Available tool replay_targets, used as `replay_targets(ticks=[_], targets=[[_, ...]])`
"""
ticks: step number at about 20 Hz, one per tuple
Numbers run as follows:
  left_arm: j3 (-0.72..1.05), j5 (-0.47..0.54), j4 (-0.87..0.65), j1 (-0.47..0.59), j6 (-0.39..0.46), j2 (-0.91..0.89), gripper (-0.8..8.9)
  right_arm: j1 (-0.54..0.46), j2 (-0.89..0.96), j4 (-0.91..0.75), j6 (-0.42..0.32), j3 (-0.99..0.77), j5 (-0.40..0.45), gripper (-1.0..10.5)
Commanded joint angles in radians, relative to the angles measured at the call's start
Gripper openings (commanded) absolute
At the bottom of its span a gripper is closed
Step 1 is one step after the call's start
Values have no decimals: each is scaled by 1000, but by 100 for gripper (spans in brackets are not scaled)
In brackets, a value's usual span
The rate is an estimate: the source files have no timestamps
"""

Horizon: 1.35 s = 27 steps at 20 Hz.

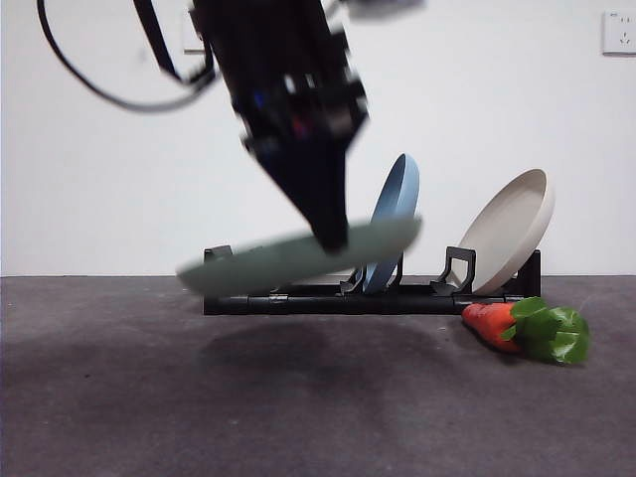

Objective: Take the green plate from the plate rack,put the plate on the table,take the carrot from the table,put the carrot in the plate

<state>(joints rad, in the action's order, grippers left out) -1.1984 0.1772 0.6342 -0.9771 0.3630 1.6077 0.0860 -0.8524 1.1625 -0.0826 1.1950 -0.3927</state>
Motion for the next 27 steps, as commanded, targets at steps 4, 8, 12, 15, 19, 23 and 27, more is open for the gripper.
replay_targets(ticks=[4, 8, 12, 15, 19, 23, 27], targets=[[129, 14, -187, -11, -8, 48, -6, 3, 1, -2, 7, 2, -1, 619], [160, 3, -224, -13, -23, 110, -6, 3, -4, -2, 7, 2, -1, 619], [160, -2, -240, -23, -53, 132, 1, 3, -14, -2, 7, 2, -1, 619], [160, -44, -214, -22, -83, 132, 213, 3, -39, -2, 7, 2, -1, 619], [155, -50, -196, -22, -83, 127, 409, 3, -103, -3, 7, 2, -1, 619], [111, -49, -158, -22, -109, 61, 409, 3, -190, -44, 15, 2, 0, 619], [10, -48, -17, -22, -168, -80, 408, 29, -328, -140, 42, 2, 3, 619]])
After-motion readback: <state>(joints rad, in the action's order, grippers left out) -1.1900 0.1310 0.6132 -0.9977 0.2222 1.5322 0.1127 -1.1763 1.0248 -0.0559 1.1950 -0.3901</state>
